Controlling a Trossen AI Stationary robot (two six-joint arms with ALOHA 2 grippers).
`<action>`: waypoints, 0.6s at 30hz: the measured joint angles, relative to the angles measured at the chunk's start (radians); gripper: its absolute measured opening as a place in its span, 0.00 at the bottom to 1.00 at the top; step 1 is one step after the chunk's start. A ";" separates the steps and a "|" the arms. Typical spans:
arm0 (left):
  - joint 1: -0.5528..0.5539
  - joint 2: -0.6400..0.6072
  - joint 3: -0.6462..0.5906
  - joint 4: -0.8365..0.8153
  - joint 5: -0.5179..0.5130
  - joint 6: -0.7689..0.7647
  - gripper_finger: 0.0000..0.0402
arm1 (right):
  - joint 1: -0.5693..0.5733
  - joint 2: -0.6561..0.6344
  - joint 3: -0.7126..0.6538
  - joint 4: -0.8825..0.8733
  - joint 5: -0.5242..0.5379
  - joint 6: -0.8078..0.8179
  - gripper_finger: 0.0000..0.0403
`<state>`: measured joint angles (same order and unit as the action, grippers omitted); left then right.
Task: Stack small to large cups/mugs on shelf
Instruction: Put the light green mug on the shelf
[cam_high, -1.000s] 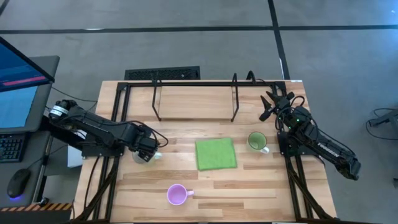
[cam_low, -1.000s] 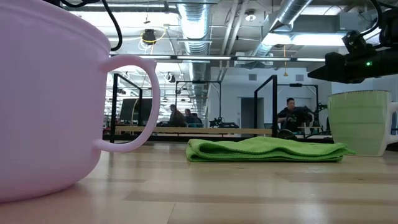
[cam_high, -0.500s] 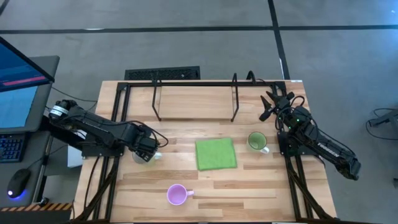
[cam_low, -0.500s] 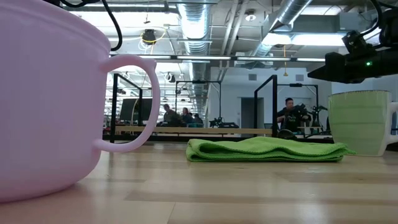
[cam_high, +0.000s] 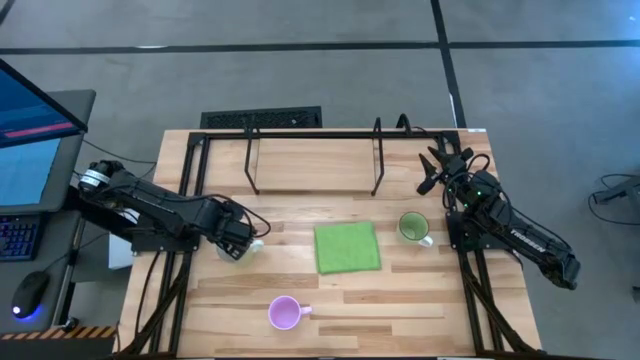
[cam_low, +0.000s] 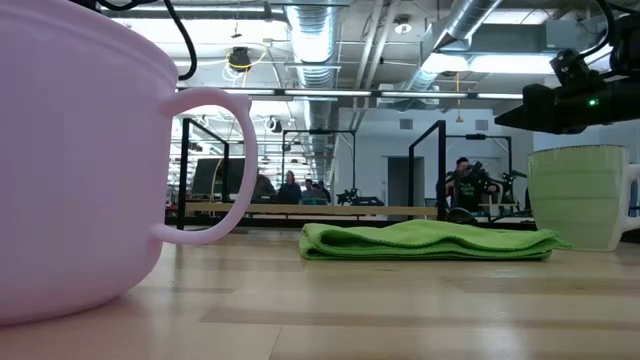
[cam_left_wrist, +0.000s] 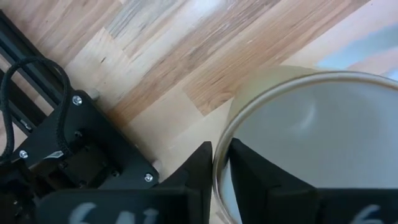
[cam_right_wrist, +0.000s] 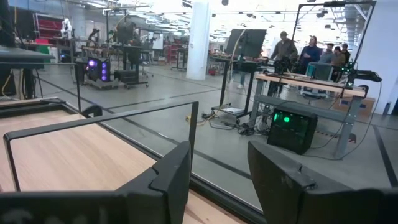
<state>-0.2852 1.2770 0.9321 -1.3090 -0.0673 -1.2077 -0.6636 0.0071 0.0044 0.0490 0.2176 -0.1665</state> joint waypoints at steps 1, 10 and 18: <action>0.000 0.000 0.000 0.000 0.000 0.000 0.09 | 0.000 0.000 0.000 0.000 0.000 0.000 0.46; 0.001 0.000 0.000 0.000 -0.007 0.056 0.08 | 0.000 0.000 0.000 0.000 0.000 0.000 0.46; 0.000 -0.003 0.003 0.002 0.001 0.059 0.03 | 0.000 0.000 0.000 0.000 0.000 0.000 0.46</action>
<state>-0.2848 1.2743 0.9352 -1.3074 -0.0666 -1.1492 -0.6636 0.0071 0.0048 0.0494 0.2176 -0.1665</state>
